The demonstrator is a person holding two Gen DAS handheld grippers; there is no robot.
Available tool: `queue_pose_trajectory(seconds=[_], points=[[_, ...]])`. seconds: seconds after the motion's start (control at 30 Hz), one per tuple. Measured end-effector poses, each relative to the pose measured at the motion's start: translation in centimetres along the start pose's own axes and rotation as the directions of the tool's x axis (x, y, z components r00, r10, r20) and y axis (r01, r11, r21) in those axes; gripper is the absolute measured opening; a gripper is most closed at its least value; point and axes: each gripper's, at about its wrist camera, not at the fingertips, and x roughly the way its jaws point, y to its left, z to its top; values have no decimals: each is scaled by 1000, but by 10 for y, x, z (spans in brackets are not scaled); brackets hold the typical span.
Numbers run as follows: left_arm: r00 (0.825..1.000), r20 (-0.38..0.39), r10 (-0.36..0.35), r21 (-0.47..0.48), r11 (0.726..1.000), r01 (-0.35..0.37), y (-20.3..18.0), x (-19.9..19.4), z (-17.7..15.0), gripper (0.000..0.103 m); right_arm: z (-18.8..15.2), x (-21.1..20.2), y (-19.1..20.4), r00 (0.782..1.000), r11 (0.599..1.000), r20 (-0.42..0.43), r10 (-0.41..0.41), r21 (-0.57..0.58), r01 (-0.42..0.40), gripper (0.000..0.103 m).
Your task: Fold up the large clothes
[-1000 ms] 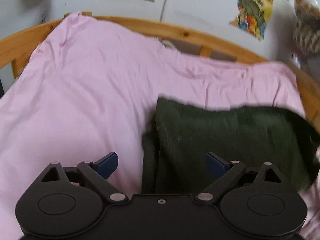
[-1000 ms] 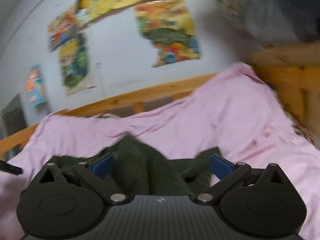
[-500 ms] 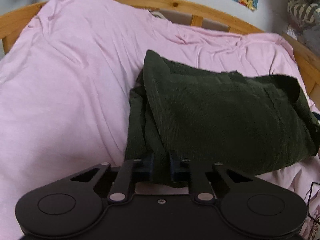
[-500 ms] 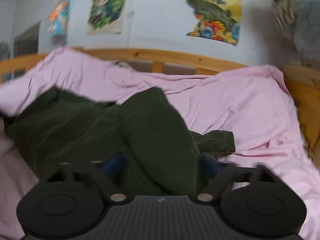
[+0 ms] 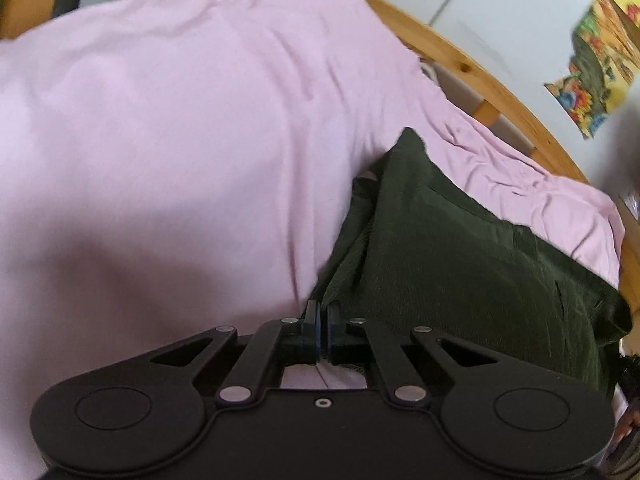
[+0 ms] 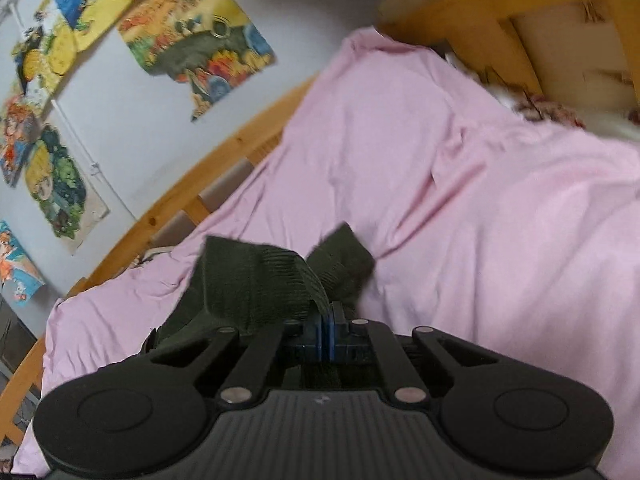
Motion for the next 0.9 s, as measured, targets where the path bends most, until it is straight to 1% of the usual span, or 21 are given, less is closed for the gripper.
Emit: queue_pose_trajectory(seconds=[0.03, 0.07, 0.1, 0.13, 0.17, 0.2, 0.23, 0.3, 0.33, 0.4, 0.5, 0.53, 0.57, 0.6, 0.63, 0.67, 0.7, 0.73, 0.77, 0.8, 0.9], points=[[1000, 5, 4, 12, 1000, -4, -1, -2, -2, 2, 0, 2, -1, 1000, 1000, -1, 2, 13, -2, 10], [1000, 17, 2, 28, 1000, -2, -4, -6, -3, 1, -1, 3, -3, 1000, 1000, 2, -1, 17, 1, 24], [999, 35, -12, 34, 999, 11, -5, -11, -5, 1, -1, 3, -2, 1000, 1000, 9, -2, 11, 2, 34], [998, 51, -28, 36, 999, 26, -7, -16, -5, 1, -1, 4, -1, 1000, 1000, 13, 5, 2, -5, 54], [997, 66, -43, 38, 998, 41, -8, -22, -4, 1, -1, 4, 2, 1000, 1000, 19, 23, -11, -23, 62], [996, 76, -50, 41, 998, 47, -9, -27, -2, 1, 0, 5, 6, 999, 998, 25, 46, -33, -45, 63], [996, 79, -47, 45, 998, 43, -12, -30, -2, 1, 2, 7, 11, 998, 996, 25, 57, -69, -55, 62], [997, 76, -24, 53, 998, 20, -17, -29, -2, 1, 5, 12, 21, 998, 990, 28, 50, -136, -46, 41], [998, 66, -6, 51, 999, 3, -17, -27, -3, 1, 7, 16, 23, 998, 989, 32, 45, -146, -40, 5], [999, 38, 29, 49, 998, -31, -14, -17, -4, 1, 8, 22, 18, 999, 993, 48, -12, -116, 18, 4], [999, 7, 51, 24, 998, -51, -5, -2, -3, 2, 0, 29, 5, 998, 997, 24, -50, -54, 52, 4], [999, -5, 50, 19, 999, -50, -5, 2, -2, 2, -3, 28, 5, 998, 996, 19, -59, -58, 60, 6], [999, -8, 52, 20, 998, -52, -5, 3, -2, 3, -4, 26, 7, 997, 995, 18, -69, -67, 70, 11], [998, -4, 55, 26, 998, -55, -6, 1, -2, 7, -3, 23, 9, 997, 994, 18, -79, -70, 80, 19], [999, 7, 53, 39, 998, -53, -7, -2, -2, 11, -2, 19, 9, 997, 995, 16, -79, -65, 80, 37], [999, 22, 38, 46, 998, -38, -7, -7, -2, 23, 0, 14, 9, 997, 996, 6, -73, -54, 73, 50], [999, 35, 12, 51, 999, -14, -7, -11, -1, 42, 2, 10, 8, 999, 998, -11, -37, -41, 37, 72], [999, 46, -26, 65, 998, 23, -7, -16, 0, 53, 4, 7, 8, 999, 999, -33, 21, -28, -22, 88], [998, 54, -45, 90, 995, 40, -9, -20, 1, 69, 5, 5, 9, 996, 997, -60, 65, -23, -67, 94], [997, 63, -51, 133, 990, 42, -15, -23, 4, 76, 4, 5, 11, 992, 996, -93, 86, -26, -88, 100], [998, 34, -57, 250, 967, 47, -31, -12, 15, 78, -4, 10, 21, 987, 993, -152, 53, -94, -68, 102]])
